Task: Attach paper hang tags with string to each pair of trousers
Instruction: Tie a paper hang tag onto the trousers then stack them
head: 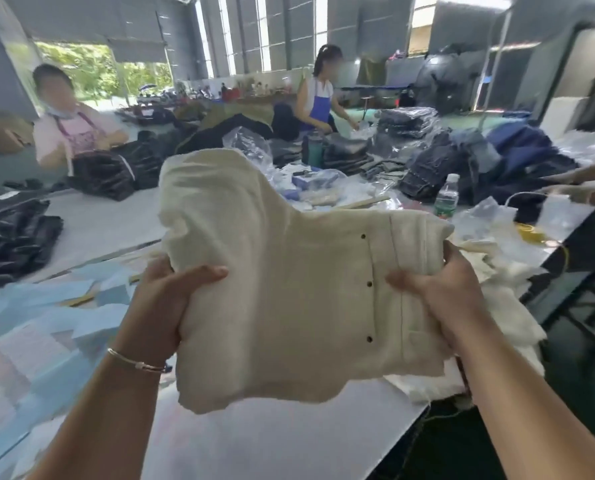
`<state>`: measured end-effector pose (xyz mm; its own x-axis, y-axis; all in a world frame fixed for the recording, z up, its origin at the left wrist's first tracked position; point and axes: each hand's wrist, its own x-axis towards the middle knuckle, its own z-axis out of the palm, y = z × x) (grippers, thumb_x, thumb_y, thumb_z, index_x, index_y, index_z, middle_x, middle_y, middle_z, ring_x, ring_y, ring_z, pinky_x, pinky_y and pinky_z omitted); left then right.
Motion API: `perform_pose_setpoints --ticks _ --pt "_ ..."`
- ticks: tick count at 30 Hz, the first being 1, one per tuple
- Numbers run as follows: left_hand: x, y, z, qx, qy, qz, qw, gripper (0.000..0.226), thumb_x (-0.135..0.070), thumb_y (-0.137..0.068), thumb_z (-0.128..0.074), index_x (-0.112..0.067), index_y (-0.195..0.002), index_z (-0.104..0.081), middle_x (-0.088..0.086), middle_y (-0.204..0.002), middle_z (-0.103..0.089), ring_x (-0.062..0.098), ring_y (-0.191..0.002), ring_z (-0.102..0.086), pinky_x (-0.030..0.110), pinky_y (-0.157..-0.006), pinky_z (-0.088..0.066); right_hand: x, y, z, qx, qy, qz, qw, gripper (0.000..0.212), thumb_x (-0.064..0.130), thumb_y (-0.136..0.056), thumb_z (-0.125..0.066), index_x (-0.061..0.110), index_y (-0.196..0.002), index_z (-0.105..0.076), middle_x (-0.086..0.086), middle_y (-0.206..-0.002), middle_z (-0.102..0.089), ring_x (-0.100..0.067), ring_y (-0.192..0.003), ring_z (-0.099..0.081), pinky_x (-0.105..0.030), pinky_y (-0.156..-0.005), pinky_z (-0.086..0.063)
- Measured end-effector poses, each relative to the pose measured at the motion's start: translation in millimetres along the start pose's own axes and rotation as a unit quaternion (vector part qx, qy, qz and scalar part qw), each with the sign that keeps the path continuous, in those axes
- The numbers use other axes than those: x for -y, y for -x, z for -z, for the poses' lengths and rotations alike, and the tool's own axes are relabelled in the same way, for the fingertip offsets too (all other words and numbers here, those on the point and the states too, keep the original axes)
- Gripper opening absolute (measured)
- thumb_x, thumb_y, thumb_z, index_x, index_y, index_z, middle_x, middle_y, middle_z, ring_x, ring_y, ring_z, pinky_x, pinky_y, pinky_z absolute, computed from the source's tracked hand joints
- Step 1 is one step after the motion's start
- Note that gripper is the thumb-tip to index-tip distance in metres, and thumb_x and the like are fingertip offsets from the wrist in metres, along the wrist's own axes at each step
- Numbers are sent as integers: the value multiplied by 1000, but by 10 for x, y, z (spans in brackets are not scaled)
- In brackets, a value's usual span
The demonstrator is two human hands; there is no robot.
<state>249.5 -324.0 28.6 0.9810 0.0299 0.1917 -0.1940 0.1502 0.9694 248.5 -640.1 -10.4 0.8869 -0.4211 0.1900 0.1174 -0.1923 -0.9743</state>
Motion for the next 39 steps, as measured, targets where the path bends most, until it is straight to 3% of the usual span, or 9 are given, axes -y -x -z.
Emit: perform_pose_setpoints --ticks 6,11,15,22,27,32,35,37,39 --pt "-148 -1074 -1305 91 -38 -43 994 17 -1 -69 -70 -10 -81 -77 10 -78 -74 24 -64 -71 30 -55 -56 -65 -511 1038 -129 -124 -29 983 47 12 -61 -86 29 -98 -63 13 -83 -73 -8 -68 -71 -26 -55 -54" --pt "93 -2210 -1886 19 -115 -3 993 36 -32 -66 -79 -9 -94 -72 13 -94 -73 27 -74 -68 35 -66 -57 -355 -1128 1488 -149 -177 -72 970 35 17 -75 -71 27 -108 -62 3 -87 -74 -18 -76 -72 -29 -60 -55" --pt "901 -2470 -2078 4 -534 -3 845 52 -43 -77 -74 -9 -116 -64 23 -115 -65 38 -103 -61 43 -90 -46 -762 -1486 1419 -51 13 -115 992 72 28 -85 -71 19 -144 -31 -8 -135 -55 -28 -123 -53 -45 -104 -42" --pt "2269 -1823 -2451 275 -566 120 768 44 -32 -104 -40 -20 -146 -39 -2 -153 -37 14 -140 -34 19 -107 -23 -1028 -1802 1317 -32 142 -125 981 114 29 -84 -73 14 -150 19 -13 -157 -21 -31 -140 -28 -33 -107 -27" --pt "2319 -1769 -2289 229 -480 132 836 40 -26 -101 -49 -15 -140 -48 -1 -144 -46 16 -137 -39 24 -112 -26 -939 -1859 1363 -5 116 -142 983 115 27 -82 -75 20 -151 18 -11 -157 -19 -31 -138 -33 -32 -99 -35" --pt "2167 -1518 -1809 157 -470 130 859 13 -32 -95 -59 -34 -106 -67 -15 -109 -66 1 -102 -58 15 -83 -41 -700 -1693 1183 -59 474 9 879 93 45 -86 -61 23 -151 3 -8 -154 13 -29 -143 0 -50 -112 -21" --pt "2057 -1172 -1334 106 -484 133 858 12 -31 -95 -57 -37 -97 -67 -22 -93 -66 -8 -84 -57 7 -68 -38 -569 -1450 601 53 420 167 891 61 34 -84 -67 23 -139 -42 -5 -150 -30 -23 -138 -26 -43 -110 -28" --pt "1964 -838 -975 42 -461 154 873 13 -26 -94 -59 -33 -91 -70 -18 -86 -68 -3 -78 -60 13 -68 -45 -487 -1213 153 182 325 217 902 24 23 -84 -68 22 -108 -65 5 -115 -63 -16 -110 -56 -33 -94 -45" --pt "1864 -434 -572 -28 -422 186 887 14 -20 -92 -63 -28 -87 -73 -9 -81 -71 6 -77 -63 23 -72 -49 -435 -935 -287 289 273 210 893 2 22 -83 -66 22 -82 -67 8 -80 -68 -13 -80 -62 -32 -76 -49"
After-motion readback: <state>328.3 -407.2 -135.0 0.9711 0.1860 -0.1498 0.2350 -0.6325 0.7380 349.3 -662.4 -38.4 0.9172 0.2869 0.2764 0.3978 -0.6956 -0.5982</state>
